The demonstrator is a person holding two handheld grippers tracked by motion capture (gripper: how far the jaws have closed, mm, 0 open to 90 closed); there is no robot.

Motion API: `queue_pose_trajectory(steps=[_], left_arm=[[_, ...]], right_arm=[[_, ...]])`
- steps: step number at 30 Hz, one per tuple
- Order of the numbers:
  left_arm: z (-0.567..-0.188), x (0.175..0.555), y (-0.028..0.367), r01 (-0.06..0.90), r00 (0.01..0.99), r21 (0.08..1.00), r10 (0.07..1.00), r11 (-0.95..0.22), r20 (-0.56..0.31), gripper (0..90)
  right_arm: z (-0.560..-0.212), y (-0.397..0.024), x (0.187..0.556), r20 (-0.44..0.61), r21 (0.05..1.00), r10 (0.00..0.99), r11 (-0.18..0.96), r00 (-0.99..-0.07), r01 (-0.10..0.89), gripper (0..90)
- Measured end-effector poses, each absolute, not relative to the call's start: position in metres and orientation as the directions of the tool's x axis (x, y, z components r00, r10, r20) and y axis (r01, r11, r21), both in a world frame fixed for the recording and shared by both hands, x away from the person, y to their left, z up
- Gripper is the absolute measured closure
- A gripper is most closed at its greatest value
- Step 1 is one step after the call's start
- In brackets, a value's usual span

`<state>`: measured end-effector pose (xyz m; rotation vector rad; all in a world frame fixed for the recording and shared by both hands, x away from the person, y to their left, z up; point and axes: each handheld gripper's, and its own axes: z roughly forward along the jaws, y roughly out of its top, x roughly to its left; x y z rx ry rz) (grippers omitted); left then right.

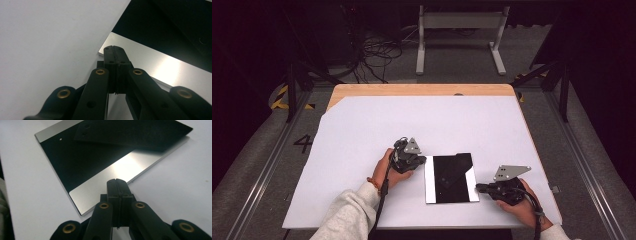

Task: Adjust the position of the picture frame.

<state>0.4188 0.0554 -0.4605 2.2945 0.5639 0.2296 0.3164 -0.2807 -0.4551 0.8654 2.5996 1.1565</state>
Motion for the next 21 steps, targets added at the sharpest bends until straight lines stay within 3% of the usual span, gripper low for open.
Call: queue_pose_trajectory(steps=[12, 21], left_arm=[[-0.462, 0.427, 0.06, 0.34, 0.871, 0.721, 0.491, -0.604, 0.002, 89.6], [-0.449, 0.414, 0.069, 0.298, 0.893, 0.739, 0.449, -0.604, 0.006, 89.5]], right_arm=[[-0.456, -0.259, 0.311, 0.069, 0.724, 0.525, 0.559, -0.848, 0.405, 90.0], [-0.457, -0.255, 0.31, 0.056, 0.728, 0.513, 0.566, -0.857, 0.386, 90.0]])
